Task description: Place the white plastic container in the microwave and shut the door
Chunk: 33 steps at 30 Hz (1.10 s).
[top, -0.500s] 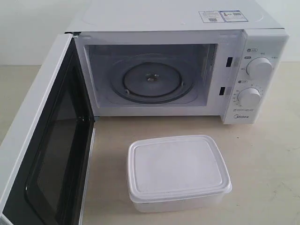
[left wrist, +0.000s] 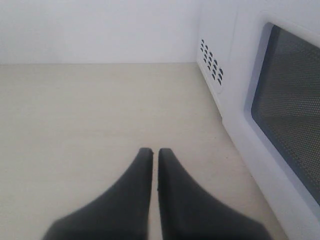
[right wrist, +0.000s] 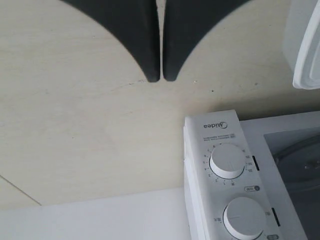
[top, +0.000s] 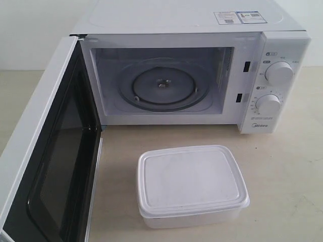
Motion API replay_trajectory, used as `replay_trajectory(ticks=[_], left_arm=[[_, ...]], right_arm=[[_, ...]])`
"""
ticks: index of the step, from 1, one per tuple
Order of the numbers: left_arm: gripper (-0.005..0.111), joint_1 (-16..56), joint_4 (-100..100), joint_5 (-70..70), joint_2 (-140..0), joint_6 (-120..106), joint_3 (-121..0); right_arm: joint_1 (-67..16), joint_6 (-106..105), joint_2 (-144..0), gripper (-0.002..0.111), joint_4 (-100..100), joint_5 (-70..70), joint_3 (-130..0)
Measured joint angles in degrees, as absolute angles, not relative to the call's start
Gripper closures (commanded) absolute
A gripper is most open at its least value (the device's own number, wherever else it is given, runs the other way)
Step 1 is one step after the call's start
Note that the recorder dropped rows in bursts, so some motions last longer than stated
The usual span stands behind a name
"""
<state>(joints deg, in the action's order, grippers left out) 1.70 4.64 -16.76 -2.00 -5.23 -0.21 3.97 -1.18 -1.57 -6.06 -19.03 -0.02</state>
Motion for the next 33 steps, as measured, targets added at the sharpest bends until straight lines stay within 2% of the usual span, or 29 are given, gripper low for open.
replay_trajectory(ticks=[11, 19, 30, 33], left_arm=[[0.102, 1.70, 4.64, -16.76, -2.00, -5.23, -0.21], [0.102, 1.70, 4.64, -16.76, -2.00, -5.23, -0.21], [0.102, 1.70, 4.64, -16.76, -2.00, -5.23, -0.21], [0.102, 1.70, 4.64, -16.76, -2.00, -5.23, -0.21]], right_arm=[[1.69, -2.26, -1.57, 0.108, -5.80, -19.03, -0.02], [1.69, -5.59, -1.57, 0.108, 3.97, -16.26, 0.08], [1.69, 6.44, -1.54, 0.108, -0.53, 25.77, 0.08], [1.69, 11.26, -1.44, 0.108, -2.00, 32.93, -1.98]])
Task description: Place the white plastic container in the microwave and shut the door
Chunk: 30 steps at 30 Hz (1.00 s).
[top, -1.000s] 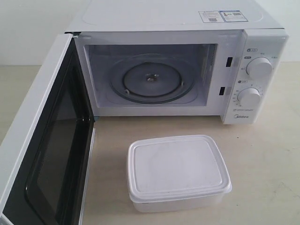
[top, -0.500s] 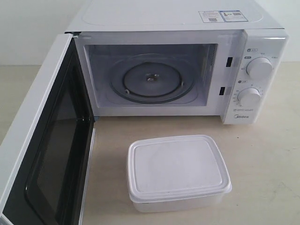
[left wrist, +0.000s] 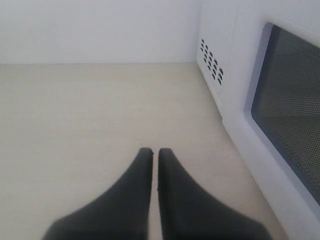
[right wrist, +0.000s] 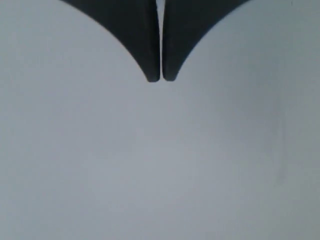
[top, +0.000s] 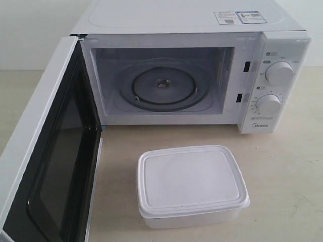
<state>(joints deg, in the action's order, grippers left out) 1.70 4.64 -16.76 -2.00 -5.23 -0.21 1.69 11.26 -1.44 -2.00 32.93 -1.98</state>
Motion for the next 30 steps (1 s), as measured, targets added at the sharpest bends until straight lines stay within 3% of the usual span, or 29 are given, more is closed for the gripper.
replay_trajectory(ticks=[5, 13, 17, 22, 30], left_arm=[[0.102, 1.70, 4.64, -16.76, -2.00, -5.23, -0.21], [0.102, 1.70, 4.64, -16.76, -2.00, -5.23, -0.21], [0.102, 1.70, 4.64, -16.76, -2.00, -5.23, -0.21], [0.102, 1.70, 4.64, -16.76, -2.00, -5.23, -0.21], [0.102, 1.70, 4.64, -16.76, -2.00, -5.23, -0.21]], right_arm=[[1.69, 12.29, -7.02, 0.108, 4.85, 25.30, -18.39], [1.69, 33.88, -32.33, 0.108, 23.30, 21.18, -40.46], [1.69, 57.21, -41.56, 0.108, 43.58, 29.17, -40.47], [1.69, 83.57, -52.99, 0.108, 72.31, 48.69, -37.64], [1.69, 96.45, -65.26, 0.108, 75.68, 55.27, -23.70]])
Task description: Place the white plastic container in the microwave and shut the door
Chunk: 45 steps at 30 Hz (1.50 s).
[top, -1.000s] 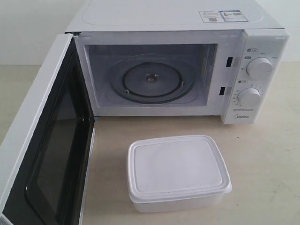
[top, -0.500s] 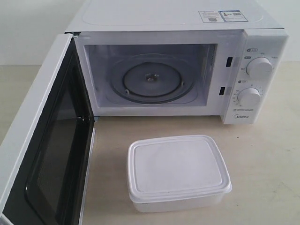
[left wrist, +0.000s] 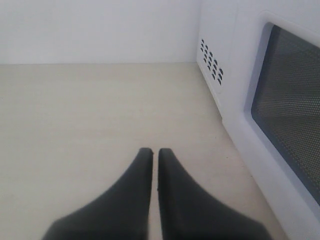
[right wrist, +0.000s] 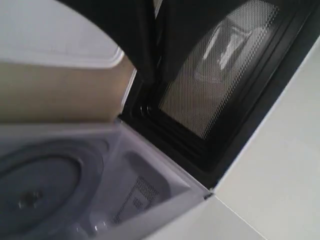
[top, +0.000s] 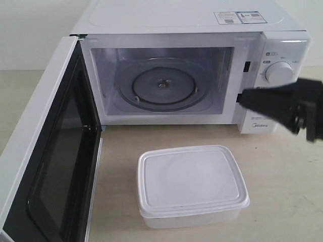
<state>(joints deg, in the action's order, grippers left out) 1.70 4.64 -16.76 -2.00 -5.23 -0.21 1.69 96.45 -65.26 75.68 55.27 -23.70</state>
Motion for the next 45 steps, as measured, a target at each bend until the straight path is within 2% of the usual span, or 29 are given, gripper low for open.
replay_trajectory(ticks=[8, 17, 22, 26, 29, 37, 41, 45], left_arm=[[0.102, 1.70, 4.64, -16.76, -2.00, -5.23, -0.21], [0.102, 1.70, 4.64, -16.76, -2.00, -5.23, -0.21], [0.102, 1.70, 4.64, -16.76, -2.00, -5.23, -0.21], [0.102, 1.70, 4.64, -16.76, -2.00, -5.23, -0.21], [0.102, 1.70, 4.64, -16.76, -2.00, -5.23, -0.21], [0.102, 1.70, 4.64, -16.76, -2.00, -5.23, -0.21], [0.102, 1.70, 4.64, -16.76, -2.00, -5.23, -0.21], [0.102, 1.70, 4.64, -16.76, -2.00, -5.23, -0.21]], right_arm=[[1.69, 96.10, -67.14, 0.108, 73.56, 61.09, -12.47], [1.69, 103.91, -67.14, 0.108, 67.72, 65.08, -11.41], [1.69, 100.90, -67.02, 0.108, 66.05, 64.89, -11.96], [1.69, 99.06, -64.59, 0.108, 66.12, 57.08, -15.70], [1.69, 99.63, -60.68, 0.108, 69.14, 45.61, -19.33], [1.69, 113.94, -47.13, 0.108, 92.10, 21.27, -27.96], [1.69, 118.58, -42.65, 0.108, 97.98, 19.32, -29.51], [1.69, 120.01, -41.05, 0.108, 97.63, 27.01, -28.93]])
